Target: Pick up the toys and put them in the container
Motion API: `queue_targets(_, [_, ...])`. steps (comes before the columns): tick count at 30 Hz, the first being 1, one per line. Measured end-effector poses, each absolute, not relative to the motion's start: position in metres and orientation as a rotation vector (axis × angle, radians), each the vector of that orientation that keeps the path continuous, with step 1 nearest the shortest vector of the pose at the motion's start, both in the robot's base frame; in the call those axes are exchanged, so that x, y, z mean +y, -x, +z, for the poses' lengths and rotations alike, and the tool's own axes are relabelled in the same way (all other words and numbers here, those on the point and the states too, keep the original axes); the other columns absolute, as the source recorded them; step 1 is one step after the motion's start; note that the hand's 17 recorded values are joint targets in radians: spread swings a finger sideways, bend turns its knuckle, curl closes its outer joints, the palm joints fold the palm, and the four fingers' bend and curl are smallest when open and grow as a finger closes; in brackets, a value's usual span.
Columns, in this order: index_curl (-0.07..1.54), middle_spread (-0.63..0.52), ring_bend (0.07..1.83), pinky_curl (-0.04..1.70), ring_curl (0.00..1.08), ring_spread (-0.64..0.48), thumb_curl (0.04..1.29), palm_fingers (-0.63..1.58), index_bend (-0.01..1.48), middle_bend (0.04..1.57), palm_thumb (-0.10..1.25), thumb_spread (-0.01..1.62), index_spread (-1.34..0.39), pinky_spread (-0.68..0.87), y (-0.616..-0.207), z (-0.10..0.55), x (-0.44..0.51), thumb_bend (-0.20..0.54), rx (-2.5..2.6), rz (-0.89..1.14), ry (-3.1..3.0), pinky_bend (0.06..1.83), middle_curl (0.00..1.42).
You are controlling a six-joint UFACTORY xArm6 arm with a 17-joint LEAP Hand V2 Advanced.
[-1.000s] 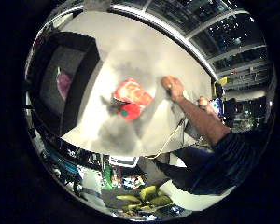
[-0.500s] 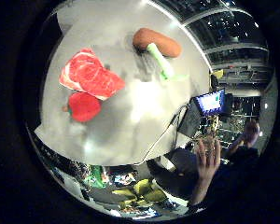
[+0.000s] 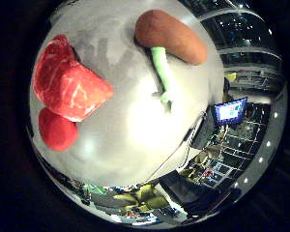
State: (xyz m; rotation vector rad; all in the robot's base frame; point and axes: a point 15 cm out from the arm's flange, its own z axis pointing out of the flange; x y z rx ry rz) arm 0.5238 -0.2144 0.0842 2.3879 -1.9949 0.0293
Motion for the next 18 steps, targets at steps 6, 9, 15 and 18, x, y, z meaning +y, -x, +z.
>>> queue_targets(6, [0.32,0.05,0.18,0.28,0.24,0.19,0.29,0.16,0.24,0.18,0.46,0.94,-0.33,0.46,-0.535,0.060,-0.217,-0.029,-1.990,0.002,-2.381,0.39,0.32])
queue_targets(9, [0.36,0.05,0.17,0.27,0.22,0.19,0.30,0.19,0.34,0.17,0.48,0.94,-0.31,0.45,-0.533,0.055,-0.217,-0.025,-1.974,-0.005,-2.376,0.35,0.30])
queue_targets(15, [0.50,0.00,0.11,0.23,0.15,0.16,0.35,0.39,0.81,0.23,0.74,0.96,-0.38,0.44,-0.528,0.053,-0.229,0.063,-1.919,0.025,-2.330,0.18,0.31])
queue_targets(18, [0.53,-0.03,0.11,0.22,0.13,0.15,0.36,0.40,0.89,0.26,0.78,0.96,-0.39,0.43,-0.531,0.069,-0.234,0.060,-1.919,0.072,-2.324,0.16,0.32])
